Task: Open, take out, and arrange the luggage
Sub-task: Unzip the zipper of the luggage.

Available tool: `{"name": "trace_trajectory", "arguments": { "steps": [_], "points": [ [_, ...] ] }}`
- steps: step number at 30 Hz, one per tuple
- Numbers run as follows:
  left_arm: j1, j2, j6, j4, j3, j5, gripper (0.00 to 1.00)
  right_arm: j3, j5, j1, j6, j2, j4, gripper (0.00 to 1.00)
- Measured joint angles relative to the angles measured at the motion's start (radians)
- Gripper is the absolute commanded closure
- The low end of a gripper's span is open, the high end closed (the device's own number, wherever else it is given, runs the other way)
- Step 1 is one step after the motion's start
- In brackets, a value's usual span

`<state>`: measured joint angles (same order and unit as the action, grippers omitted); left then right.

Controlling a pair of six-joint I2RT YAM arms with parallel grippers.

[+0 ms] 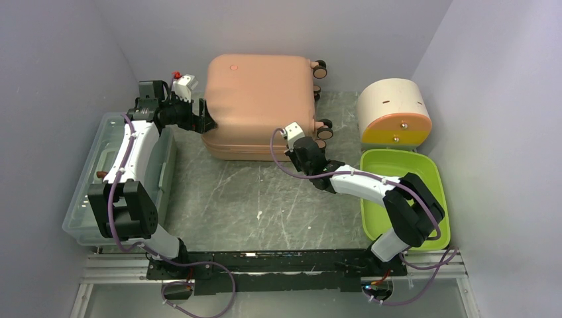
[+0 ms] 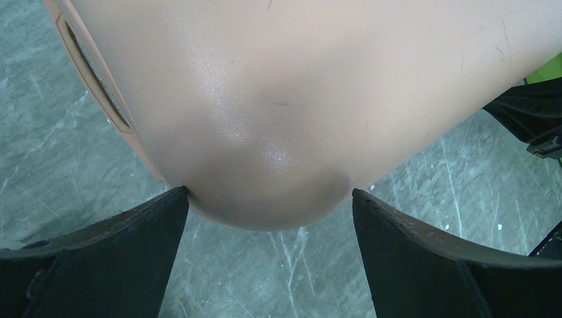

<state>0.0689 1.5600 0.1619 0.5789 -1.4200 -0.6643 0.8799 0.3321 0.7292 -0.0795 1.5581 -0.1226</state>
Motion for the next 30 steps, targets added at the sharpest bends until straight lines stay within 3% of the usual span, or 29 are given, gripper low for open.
{"name": "trace_trajectory", "arguments": {
  "steps": [9,21,30],
  "points": [
    [0.0,-0.003,0.001,0.001,0.0,0.0,0.01,0.006,-0.039,-0.019,0.002,-0.006,0.017,1.0],
    [0.0,-0.007,0.003,0.019,-0.006,-0.001,0.01,0.006,-0.253,-0.144,0.062,-0.044,0.069,1.0],
    [-0.057,-0.007,0.005,0.058,-0.169,-0.055,0.01,0.006,-0.301,-0.253,0.071,-0.064,0.105,1.0]
  ]
}}
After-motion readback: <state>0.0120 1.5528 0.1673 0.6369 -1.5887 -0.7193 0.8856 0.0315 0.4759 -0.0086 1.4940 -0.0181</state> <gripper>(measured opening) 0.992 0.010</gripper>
